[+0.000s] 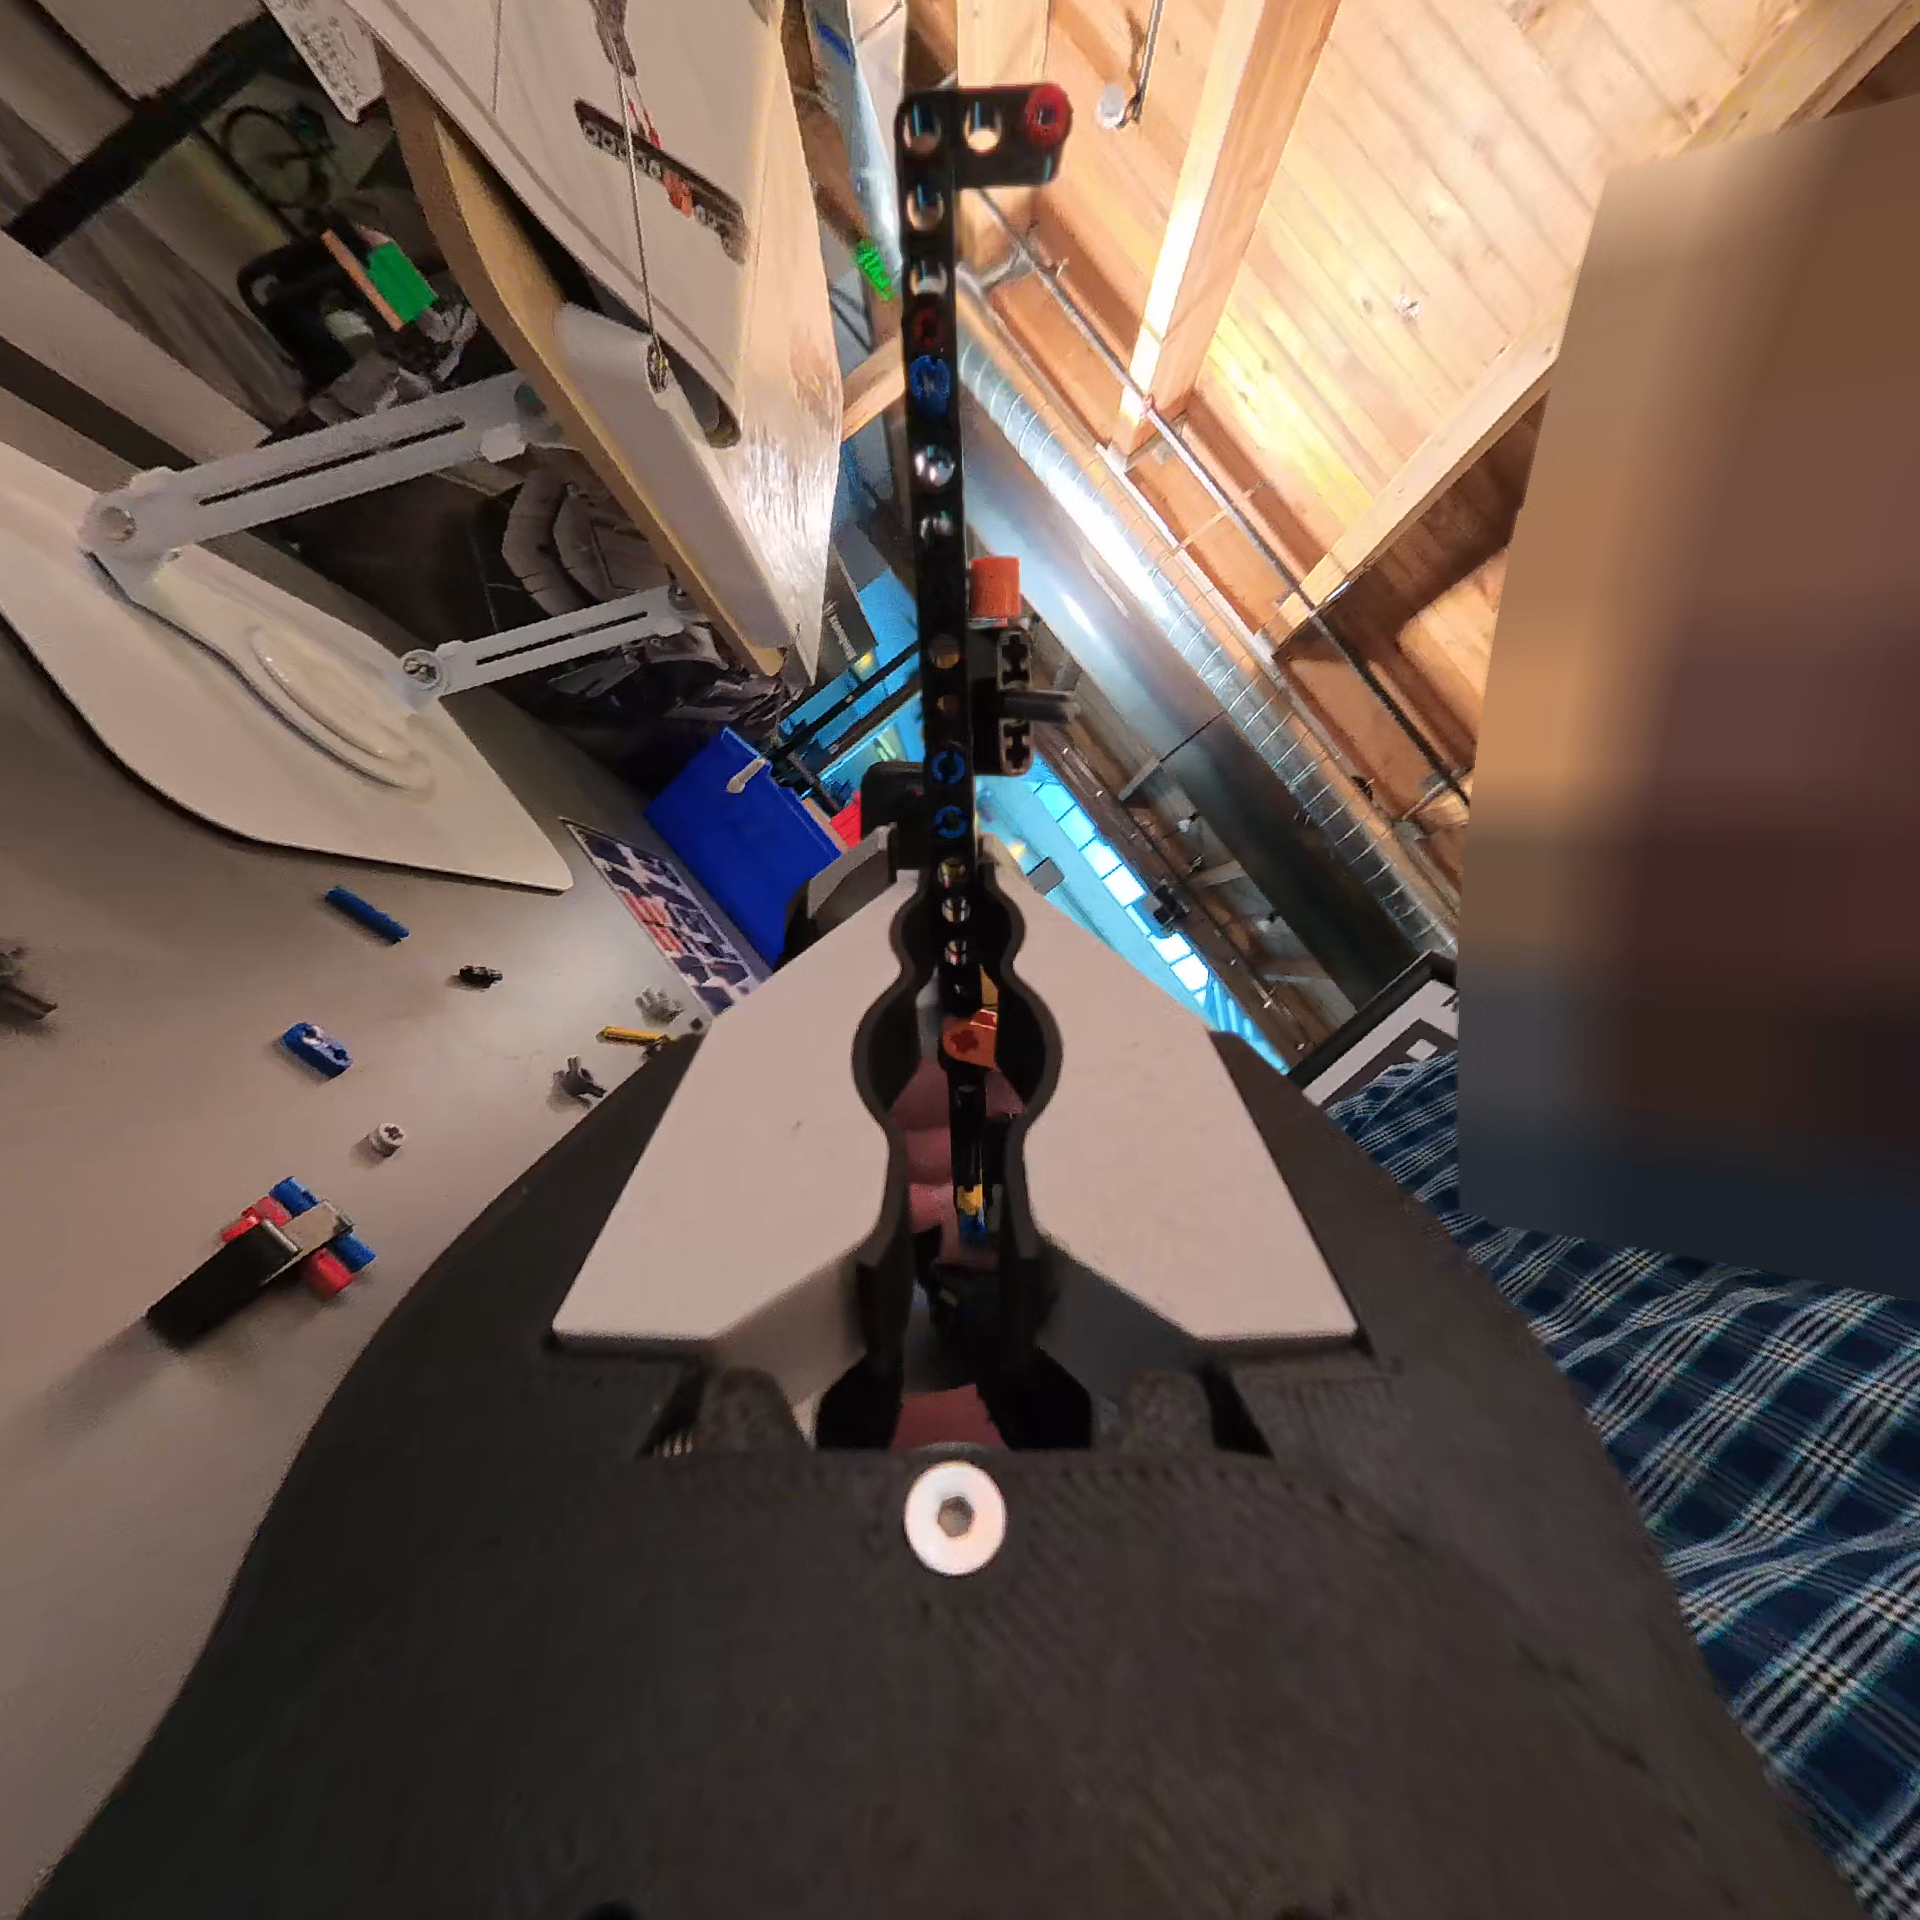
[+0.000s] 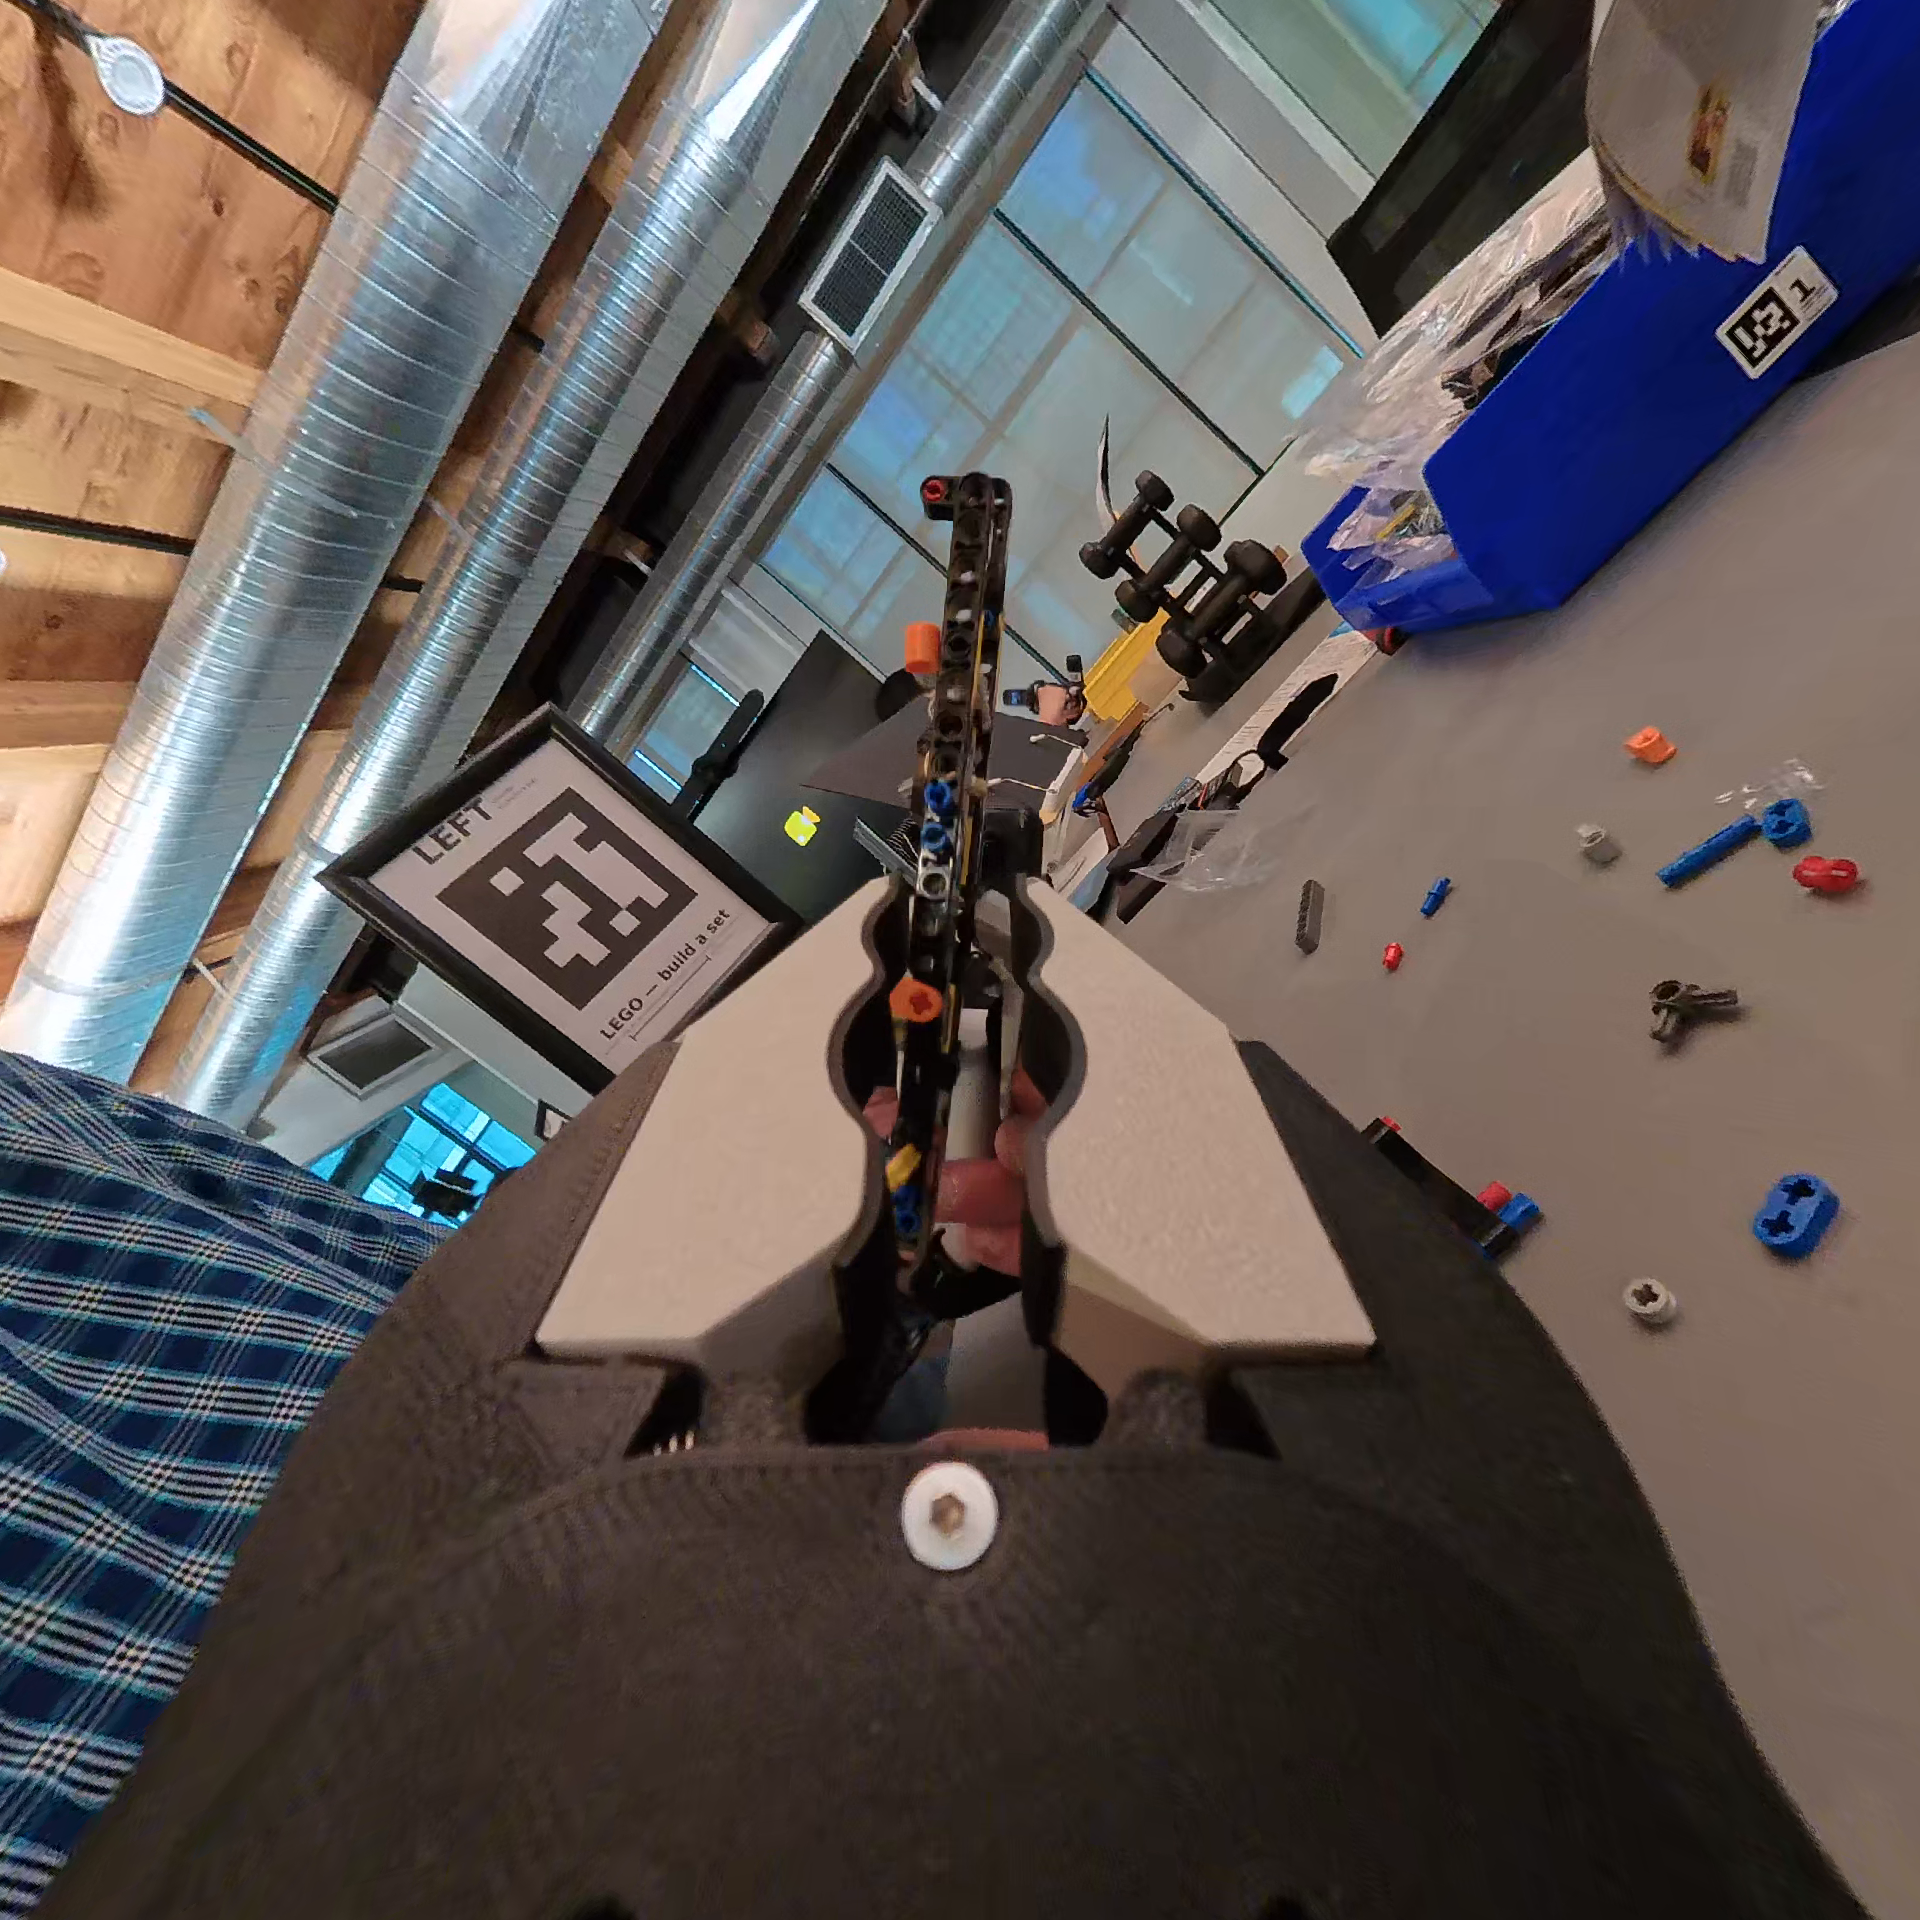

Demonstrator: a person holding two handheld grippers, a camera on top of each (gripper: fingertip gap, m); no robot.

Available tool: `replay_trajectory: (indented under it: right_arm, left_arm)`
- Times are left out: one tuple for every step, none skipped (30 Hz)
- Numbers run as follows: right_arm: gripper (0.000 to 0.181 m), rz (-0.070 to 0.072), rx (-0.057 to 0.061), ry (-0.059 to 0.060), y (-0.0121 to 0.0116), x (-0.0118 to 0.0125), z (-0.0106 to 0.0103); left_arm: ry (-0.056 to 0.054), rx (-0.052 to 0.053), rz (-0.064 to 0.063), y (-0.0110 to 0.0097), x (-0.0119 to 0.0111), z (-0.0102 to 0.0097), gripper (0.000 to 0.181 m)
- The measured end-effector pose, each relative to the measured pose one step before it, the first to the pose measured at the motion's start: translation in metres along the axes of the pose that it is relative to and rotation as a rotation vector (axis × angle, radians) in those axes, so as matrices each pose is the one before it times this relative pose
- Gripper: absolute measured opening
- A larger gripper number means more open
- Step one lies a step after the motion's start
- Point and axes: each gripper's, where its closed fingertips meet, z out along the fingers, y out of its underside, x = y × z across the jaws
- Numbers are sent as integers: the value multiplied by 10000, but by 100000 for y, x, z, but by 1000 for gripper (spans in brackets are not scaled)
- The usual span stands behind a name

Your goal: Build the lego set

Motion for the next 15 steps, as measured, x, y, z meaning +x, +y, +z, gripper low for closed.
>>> replay_trajectory:
  right_arm:
    - [14,-63,-122,-2,143,-59,58]
    - [12,-65,-113,-54,161,-163,88]
    - [10,-40,-47,-43,94,-154,113]
    - [10,-11,-104,-29,187,-115,145]
    - [10,-20,-104,-11,190,-73,153]
    - [9,-46,-37,3,99,-42,107]
    - [6,-38,-44,-16,86,-64,75]
    - [6,-60,-2,36,-8,-2,14]
    - [5,-89,-38,39,17,-21,2]
    - [5,-50,-36,12,-3,-48,-14]
    - [5,-2,-17,0,-13,-40,-32]
    - [5,44,-14,-25,9,-21,-29]
    - [4,112,17,-76,-6,-6,-25]
    - [4,177,72,-111,-47,-1,-35]
    - [4,169,21,-95,51,35,-9]
  left_arm:
    - [39,94,-103,-156,-39,-36,5]
    - [37,-12,-31,12,-31,-10,5]
    - [44,-70,-17,114,-8,46,5]
    - [19,-59,-38,114,-24,65,5]
    - [48,-17,-21,62,53,83,5]
    - [50,-8,-23,46,60,76,5]
    - [-24,20,-8,-14,-57,40,5]
    - [31,34,-16,-34,7,7,5]
    - [53,10,1,-3,58,0,5]
    - [32,-15,80,38,91,13,5]
    - [1,-2,76,11,53,33,5]
    - [-4,59,87,-68,60,42,6]
    - [-38,78,122,-102,23,81,9]
    - [-148,29,138,-60,-136,106,16]
    - [-165,-73,165,105,-169,163,25]
